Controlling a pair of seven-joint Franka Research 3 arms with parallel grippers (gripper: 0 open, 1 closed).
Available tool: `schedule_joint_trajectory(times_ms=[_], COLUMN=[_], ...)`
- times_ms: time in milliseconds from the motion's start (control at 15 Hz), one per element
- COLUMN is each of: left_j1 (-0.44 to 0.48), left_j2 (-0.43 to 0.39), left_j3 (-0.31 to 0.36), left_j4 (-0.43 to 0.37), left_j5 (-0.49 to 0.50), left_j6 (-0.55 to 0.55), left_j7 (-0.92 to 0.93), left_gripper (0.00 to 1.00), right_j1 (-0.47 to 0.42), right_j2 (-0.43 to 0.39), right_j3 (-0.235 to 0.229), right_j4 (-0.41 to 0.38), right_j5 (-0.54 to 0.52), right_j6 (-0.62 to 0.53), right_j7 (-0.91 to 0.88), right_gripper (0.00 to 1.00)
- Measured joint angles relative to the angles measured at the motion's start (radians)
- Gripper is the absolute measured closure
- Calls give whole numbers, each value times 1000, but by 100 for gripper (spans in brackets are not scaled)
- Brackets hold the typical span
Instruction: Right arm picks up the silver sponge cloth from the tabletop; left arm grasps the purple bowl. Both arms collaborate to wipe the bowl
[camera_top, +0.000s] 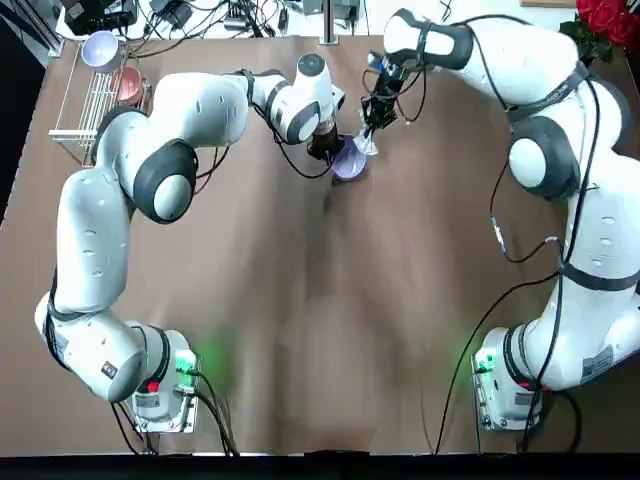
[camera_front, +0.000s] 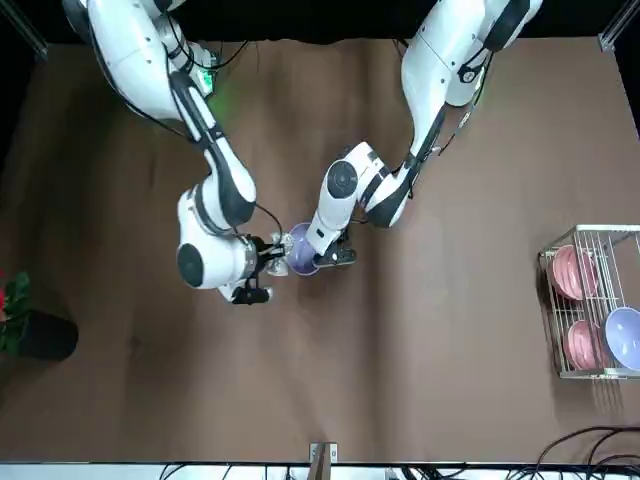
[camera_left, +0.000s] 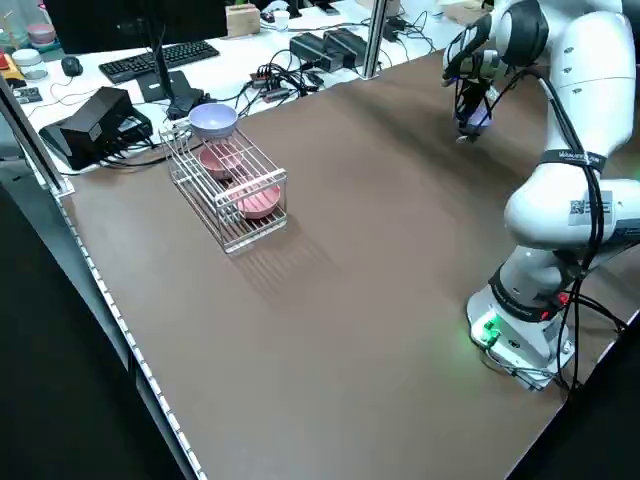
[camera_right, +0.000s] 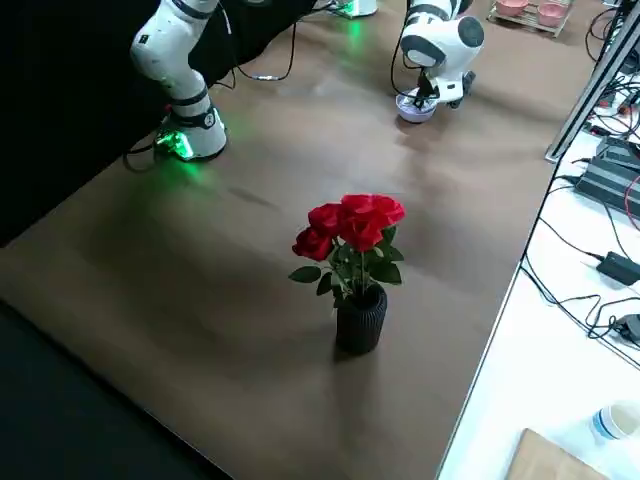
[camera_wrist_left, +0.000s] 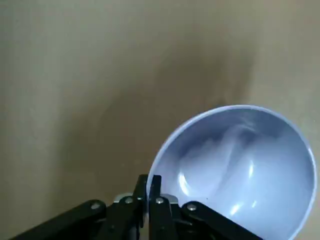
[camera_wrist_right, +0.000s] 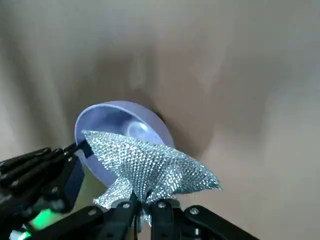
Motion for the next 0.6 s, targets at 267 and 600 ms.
schedule_joint_trajectory(times_ms=[267,600], left_j1=[0,0], left_j2=[1,2], left_j3=[1,2], left_j4=[1,3], left_j5=[0,0], left_j6=[0,0], left_j7=[0,0], left_gripper=[95,95], right_j1=[36,74], right_j2=[40,87], right_j3=[0,0], right_j4=[0,0], right_j5=[37,58], right_j6=[62,143], right_j7=[6,11], right_gripper=[90,90])
